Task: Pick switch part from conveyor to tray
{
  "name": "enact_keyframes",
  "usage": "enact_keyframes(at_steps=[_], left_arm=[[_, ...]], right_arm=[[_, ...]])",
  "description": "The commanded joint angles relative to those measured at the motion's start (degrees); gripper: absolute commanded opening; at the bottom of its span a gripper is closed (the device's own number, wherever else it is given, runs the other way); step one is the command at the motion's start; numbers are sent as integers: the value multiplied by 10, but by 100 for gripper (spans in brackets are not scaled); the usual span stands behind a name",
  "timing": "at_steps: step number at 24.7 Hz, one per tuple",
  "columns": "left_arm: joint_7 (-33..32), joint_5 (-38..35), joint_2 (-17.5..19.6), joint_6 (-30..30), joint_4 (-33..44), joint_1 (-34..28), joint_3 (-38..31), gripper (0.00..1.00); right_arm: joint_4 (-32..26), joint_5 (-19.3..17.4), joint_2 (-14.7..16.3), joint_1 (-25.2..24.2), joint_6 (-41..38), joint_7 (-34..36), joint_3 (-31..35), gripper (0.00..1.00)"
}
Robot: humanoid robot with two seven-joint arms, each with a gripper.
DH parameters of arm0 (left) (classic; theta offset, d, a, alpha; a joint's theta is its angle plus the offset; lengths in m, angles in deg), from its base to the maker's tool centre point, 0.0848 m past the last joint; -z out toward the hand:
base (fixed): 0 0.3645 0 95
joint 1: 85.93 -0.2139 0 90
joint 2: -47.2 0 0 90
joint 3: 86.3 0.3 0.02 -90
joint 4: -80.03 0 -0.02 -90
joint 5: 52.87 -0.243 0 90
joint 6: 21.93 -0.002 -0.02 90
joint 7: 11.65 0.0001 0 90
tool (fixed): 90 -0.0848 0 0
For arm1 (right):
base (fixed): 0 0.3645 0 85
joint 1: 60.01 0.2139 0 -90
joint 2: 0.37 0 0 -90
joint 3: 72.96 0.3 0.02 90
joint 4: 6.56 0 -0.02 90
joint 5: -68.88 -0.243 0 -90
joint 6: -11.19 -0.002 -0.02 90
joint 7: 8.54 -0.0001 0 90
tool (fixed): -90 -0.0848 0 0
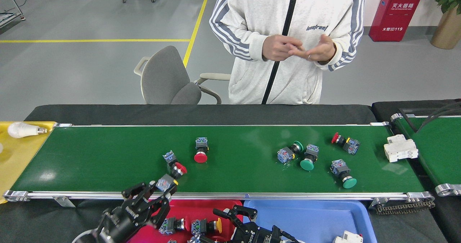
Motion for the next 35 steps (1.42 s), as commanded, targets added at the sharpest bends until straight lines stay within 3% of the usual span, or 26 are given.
enact_keyframes(at_steps=[1, 2, 5, 8, 9, 11, 13, 15, 21, 25, 30, 32, 35], left_arm=[[-2, 1, -5, 17, 28, -20, -22, 92], [-2, 1, -16, 17, 33, -26, -28, 99], [-2, -3, -26, 17, 34, -33, -38, 99], [-2, -2, -27, 17, 36, -40, -64, 100], [-2, -2, -29, 17, 36, -41, -75, 100], [-2, 0, -39, -57, 36, -41, -101, 100], [1, -3, -42, -171, 32, -37, -125, 100], [1, -3, -40, -227, 32, -36, -134, 100], [0, -44, -45, -232, 42, -37, -127, 99], [-5, -109, -72, -241, 48, 8, -95, 99], [-90, -116, -72, -273, 35, 79, -36, 99], [-118, -116, -73, -274, 23, 100, -36, 99], [-120, -117, -76, -277, -20, 127, -37, 99]], right_arm=[[-32, -13, 4, -23, 3, 25, 58, 100], [-54, -16, 7, -52, 4, 26, 101, 100], [-98, -25, -4, -121, 22, 24, 234, 99], [-124, -25, -60, -178, 166, 24, 303, 99], [-126, -25, -59, -181, 224, 25, 307, 99], [-127, -25, -49, -182, 301, 24, 307, 99], [-131, -23, -48, -177, 354, 15, 303, 99], [-135, -17, -47, -159, 373, -20, 300, 99], [-132, 6, -46, -114, 375, -104, 251, 98], [-110, 20, -47, -81, 377, -139, 200, 98], [-47, 20, -46, -24, 387, -159, 161, 98], [-25, 19, -47, -9, 386, -170, 154, 88], [4, 19, -46, 11, 384, -171, 141, 59]])
